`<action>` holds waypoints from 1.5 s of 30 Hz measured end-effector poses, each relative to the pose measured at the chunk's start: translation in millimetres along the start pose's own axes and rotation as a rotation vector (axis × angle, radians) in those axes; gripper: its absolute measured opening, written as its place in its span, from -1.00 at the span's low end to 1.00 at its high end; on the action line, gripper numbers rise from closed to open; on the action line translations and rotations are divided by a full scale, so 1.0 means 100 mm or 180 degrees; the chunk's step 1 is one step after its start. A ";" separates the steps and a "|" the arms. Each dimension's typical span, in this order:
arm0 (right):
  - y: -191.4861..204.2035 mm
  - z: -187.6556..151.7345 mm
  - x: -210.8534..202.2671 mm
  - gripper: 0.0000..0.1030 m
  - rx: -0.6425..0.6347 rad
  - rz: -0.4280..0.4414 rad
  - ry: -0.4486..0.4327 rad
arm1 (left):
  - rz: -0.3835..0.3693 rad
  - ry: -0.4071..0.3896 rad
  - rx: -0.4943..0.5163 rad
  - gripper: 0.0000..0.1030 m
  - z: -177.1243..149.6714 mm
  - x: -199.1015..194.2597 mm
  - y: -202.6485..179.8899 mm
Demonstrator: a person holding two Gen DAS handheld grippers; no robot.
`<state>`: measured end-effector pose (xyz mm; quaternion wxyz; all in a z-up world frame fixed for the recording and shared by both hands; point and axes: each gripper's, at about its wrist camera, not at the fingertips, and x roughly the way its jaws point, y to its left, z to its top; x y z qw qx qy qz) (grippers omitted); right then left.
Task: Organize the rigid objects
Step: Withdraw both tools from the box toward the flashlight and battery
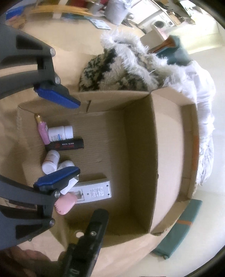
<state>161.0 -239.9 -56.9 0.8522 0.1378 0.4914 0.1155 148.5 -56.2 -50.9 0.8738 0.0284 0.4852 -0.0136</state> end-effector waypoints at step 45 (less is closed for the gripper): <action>-0.24 -0.81 -0.59 1.00 0.0261 0.0239 0.0206 | 0.0269 0.0255 -0.0323 0.30 -0.71 -0.48 0.39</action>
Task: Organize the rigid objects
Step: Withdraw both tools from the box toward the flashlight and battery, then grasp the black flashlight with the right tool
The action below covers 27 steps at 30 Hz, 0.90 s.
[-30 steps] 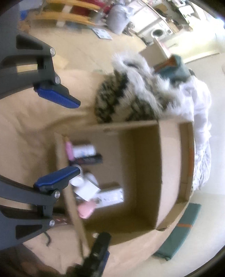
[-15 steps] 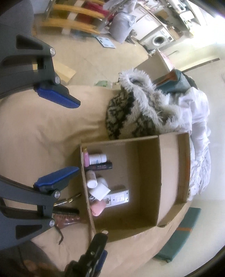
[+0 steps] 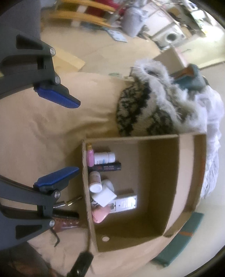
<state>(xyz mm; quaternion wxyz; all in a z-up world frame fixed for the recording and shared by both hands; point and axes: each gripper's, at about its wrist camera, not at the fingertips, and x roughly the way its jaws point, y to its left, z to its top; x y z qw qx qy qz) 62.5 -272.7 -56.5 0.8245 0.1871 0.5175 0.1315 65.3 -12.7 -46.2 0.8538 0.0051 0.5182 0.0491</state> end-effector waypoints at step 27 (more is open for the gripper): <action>-0.11 -0.30 1.27 -0.54 0.0244 -0.0377 0.1082 | -0.0194 0.0206 -0.0286 0.30 0.01 0.03 0.04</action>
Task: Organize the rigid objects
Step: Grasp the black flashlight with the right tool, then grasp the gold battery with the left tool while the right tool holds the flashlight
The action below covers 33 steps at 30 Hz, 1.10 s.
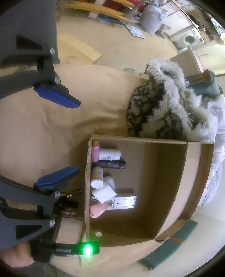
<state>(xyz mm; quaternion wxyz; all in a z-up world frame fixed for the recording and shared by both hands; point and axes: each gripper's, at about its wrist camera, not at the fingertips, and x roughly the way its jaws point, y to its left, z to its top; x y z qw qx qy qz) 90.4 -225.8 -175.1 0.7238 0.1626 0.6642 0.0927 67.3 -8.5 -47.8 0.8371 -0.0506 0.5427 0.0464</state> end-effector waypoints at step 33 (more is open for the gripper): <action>0.07 0.00 -1.94 -0.61 -0.0729 0.0425 -0.1699 | -0.0261 0.0382 -0.0391 0.30 -0.07 0.30 -0.11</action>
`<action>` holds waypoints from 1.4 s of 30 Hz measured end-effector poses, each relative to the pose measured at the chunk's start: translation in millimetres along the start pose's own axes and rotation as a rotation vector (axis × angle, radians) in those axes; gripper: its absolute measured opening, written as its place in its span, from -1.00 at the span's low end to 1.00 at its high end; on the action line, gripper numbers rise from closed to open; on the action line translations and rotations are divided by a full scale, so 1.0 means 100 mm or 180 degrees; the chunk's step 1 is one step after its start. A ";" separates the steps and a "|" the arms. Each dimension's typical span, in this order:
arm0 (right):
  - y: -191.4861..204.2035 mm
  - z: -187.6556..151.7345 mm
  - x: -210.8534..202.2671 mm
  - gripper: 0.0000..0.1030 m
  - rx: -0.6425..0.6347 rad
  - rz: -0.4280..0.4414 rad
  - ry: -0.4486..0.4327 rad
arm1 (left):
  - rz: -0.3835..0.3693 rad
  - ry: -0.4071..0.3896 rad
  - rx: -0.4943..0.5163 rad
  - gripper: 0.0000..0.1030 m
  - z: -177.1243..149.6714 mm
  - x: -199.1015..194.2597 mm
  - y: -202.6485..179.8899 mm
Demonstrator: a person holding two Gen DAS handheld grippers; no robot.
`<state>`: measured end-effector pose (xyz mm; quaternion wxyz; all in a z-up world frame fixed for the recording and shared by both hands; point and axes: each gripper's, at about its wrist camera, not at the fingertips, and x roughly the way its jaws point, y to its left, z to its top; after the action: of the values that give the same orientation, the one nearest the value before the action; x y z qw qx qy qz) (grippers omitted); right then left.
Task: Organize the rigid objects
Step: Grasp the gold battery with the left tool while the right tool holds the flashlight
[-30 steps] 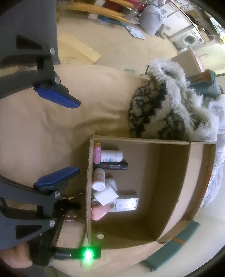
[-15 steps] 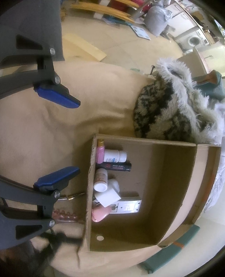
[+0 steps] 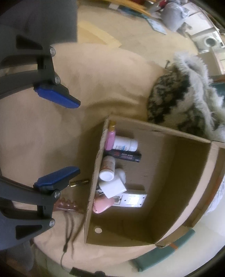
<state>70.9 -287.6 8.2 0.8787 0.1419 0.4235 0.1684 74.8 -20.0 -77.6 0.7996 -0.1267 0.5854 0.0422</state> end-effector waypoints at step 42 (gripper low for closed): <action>-0.40 -0.08 0.08 -0.61 0.0602 0.0351 0.0103 | 0.0269 0.0338 0.0736 -0.83 -0.30 0.23 -0.78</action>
<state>76.7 -319.8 -18.2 0.8438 0.2446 0.4432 0.1781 71.4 -104.8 -95.6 0.7743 -0.0110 0.6327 0.0012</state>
